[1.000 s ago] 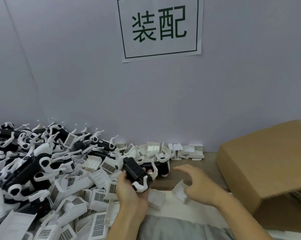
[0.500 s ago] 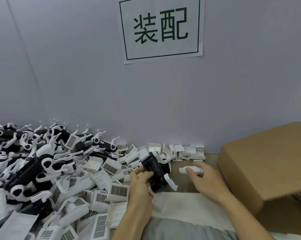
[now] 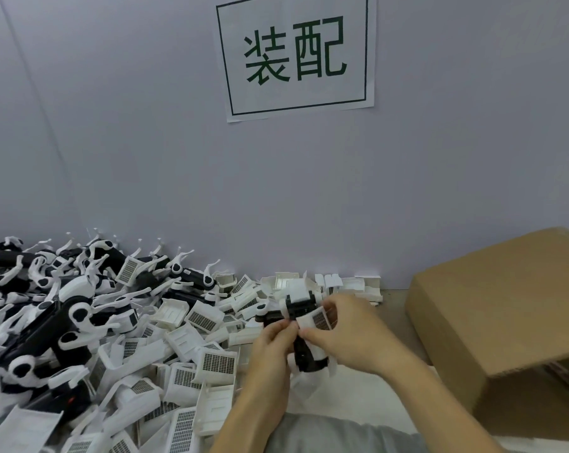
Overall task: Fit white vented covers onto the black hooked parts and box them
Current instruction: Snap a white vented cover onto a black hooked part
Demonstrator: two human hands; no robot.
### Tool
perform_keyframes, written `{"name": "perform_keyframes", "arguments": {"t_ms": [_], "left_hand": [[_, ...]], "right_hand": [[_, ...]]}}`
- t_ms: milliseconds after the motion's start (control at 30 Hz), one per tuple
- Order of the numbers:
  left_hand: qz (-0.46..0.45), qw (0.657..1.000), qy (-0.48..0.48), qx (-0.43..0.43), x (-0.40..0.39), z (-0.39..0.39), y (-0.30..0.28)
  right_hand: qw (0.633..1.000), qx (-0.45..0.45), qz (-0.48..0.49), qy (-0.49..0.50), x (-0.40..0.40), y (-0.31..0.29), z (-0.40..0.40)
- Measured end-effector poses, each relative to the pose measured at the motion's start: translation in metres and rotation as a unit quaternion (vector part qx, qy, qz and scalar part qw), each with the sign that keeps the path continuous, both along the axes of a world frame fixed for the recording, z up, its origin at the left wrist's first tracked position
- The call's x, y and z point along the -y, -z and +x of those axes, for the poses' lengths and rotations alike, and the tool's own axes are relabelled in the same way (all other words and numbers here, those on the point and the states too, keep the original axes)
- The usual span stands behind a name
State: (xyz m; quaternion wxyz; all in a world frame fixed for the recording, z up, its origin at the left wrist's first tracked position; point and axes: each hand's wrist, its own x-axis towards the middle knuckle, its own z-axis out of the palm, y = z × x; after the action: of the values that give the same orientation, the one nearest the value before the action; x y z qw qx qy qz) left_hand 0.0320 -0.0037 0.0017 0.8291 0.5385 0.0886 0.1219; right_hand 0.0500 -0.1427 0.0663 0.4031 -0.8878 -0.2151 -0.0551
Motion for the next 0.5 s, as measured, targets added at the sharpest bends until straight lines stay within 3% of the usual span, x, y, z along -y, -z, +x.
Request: {"name": "perform_keyframes", "arguments": {"t_ms": [133, 233, 500], "left_hand": [[0.001, 1.000, 0.003, 0.013, 0.003, -0.001, -0.002], [0.032, 0.999, 0.006, 0.027, 0.006, -0.002, -0.001], [0.056, 0.996, -0.008, 0.063, 0.004, -0.005, 0.000]], "right_hand": [[0.988, 0.034, 0.120, 0.095, -0.015, 0.018, 0.004], [0.980, 0.056, 0.148, 0.117, -0.022, 0.026, 0.004], [0.975, 0.170, 0.028, 0.138, -0.026, 0.031, -0.005]]}}
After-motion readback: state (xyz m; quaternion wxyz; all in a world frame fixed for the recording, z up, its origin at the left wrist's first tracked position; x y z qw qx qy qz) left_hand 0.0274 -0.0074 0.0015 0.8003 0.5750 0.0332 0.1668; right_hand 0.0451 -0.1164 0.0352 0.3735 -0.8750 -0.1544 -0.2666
